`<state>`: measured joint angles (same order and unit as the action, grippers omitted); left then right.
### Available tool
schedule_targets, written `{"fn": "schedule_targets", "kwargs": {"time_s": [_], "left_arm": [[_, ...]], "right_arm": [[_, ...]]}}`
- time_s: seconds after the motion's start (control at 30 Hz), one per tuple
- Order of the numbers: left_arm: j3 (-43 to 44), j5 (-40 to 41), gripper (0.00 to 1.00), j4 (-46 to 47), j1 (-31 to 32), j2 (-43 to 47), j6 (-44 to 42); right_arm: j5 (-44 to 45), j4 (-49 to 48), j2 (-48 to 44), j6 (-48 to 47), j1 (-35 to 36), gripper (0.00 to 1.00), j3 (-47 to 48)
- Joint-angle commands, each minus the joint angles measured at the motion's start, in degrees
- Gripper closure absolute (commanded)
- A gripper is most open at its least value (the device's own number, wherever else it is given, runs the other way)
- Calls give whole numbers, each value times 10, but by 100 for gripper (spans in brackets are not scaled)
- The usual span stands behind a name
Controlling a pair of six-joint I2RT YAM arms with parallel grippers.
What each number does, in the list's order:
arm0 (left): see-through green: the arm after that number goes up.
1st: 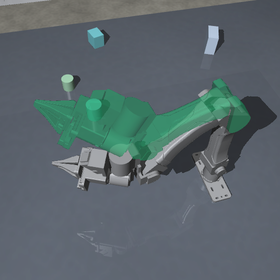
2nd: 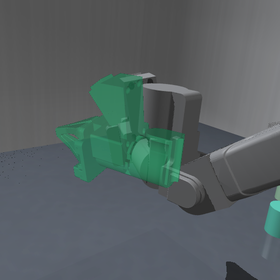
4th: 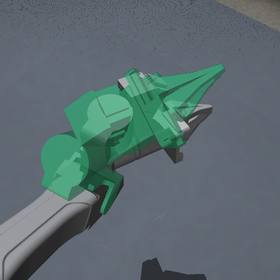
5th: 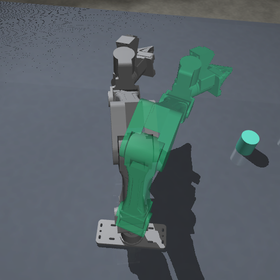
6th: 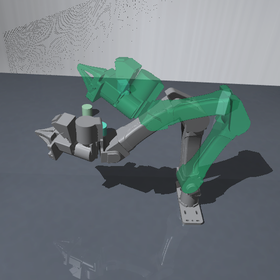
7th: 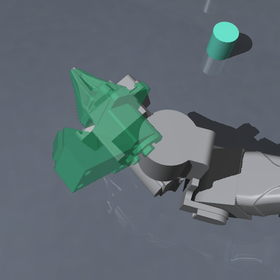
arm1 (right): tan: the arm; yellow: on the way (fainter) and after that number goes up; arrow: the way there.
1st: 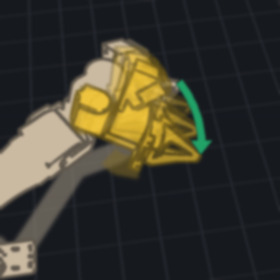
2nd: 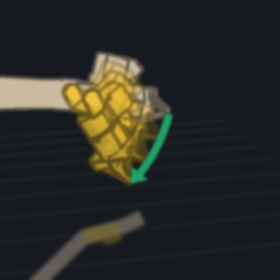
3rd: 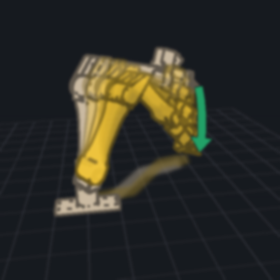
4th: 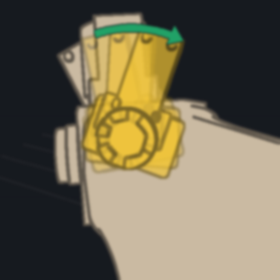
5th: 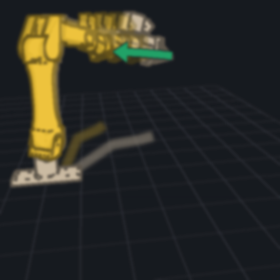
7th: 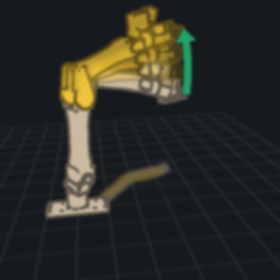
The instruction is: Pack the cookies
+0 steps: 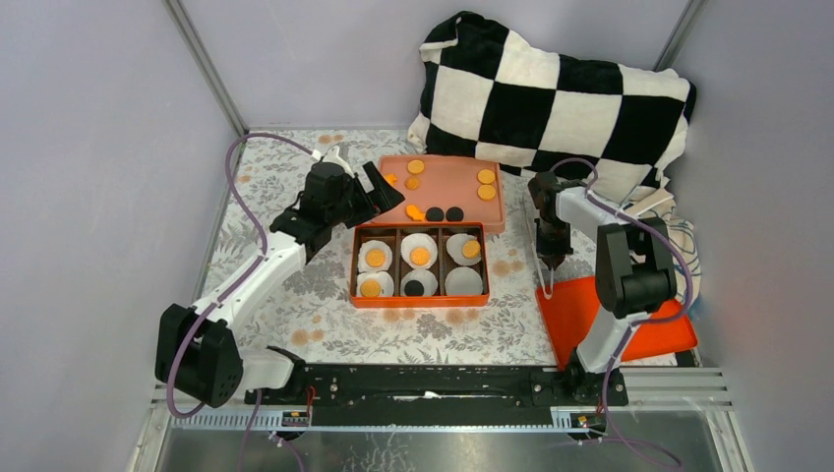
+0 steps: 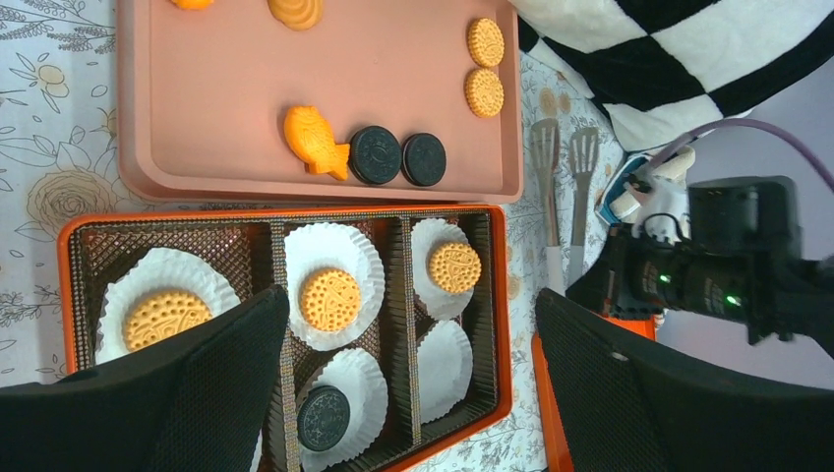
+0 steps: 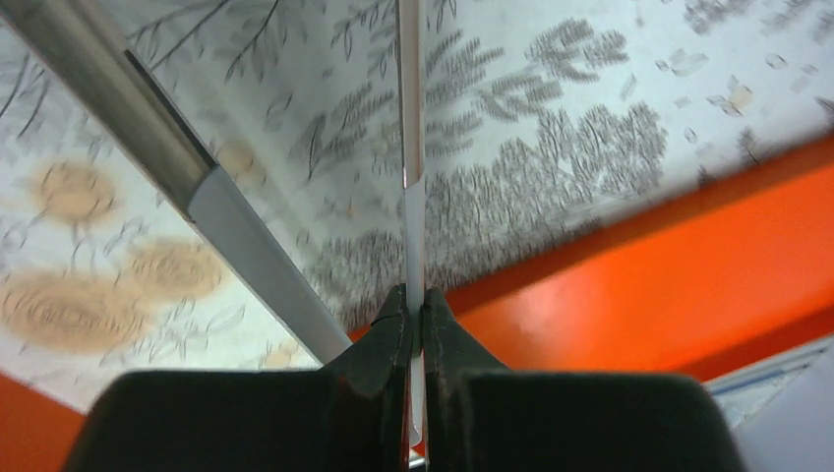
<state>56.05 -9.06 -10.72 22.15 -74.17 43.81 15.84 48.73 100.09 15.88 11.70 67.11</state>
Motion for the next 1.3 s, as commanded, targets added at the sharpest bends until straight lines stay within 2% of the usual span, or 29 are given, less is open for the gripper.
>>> {"fn": "schedule_targets", "kwargs": {"time_s": [0.0, 0.13, 0.17, 0.27, 0.33, 0.5, 0.6, 0.83, 1.1, 1.2, 1.27], "left_arm": [[22, -2, 1, 21, 3, -12, -13], [23, 5, 1, 18, 3, -19, -16], [23, 6, 1, 17, 3, -21, -16], [24, 0, 1, 20, 3, -30, -15], [24, -5, 1, 23, 3, -36, -15], [26, -27, 1, 33, 3, -44, -14], [27, -33, 1, 36, 6, -41, -17], [24, -27, 1, 34, 11, -30, -18], [15, -16, 1, 27, 11, -14, -17], [11, -16, 1, 27, 11, -12, -18], [8, -15, 1, 27, 11, -13, -16]], "right_arm": [[-51, -50, 48, -43, -33, 94, 14], [-48, -51, 72, -47, -40, 89, 27], [-40, -44, 71, -44, -40, 83, 30], [-2, -35, 53, -33, -40, 54, 34], [-3, -45, 27, -21, -40, 43, 27], [-9, -65, -56, 10, -39, 41, 13], [-20, -58, -94, 7, -39, 29, 11], [-112, -61, -72, -1, -39, 22, -30], [-104, -81, 32, -10, -39, 22, -23], [-101, -88, 58, -10, -39, 26, -17], [-107, -96, 74, -11, -39, 37, -19]]}}
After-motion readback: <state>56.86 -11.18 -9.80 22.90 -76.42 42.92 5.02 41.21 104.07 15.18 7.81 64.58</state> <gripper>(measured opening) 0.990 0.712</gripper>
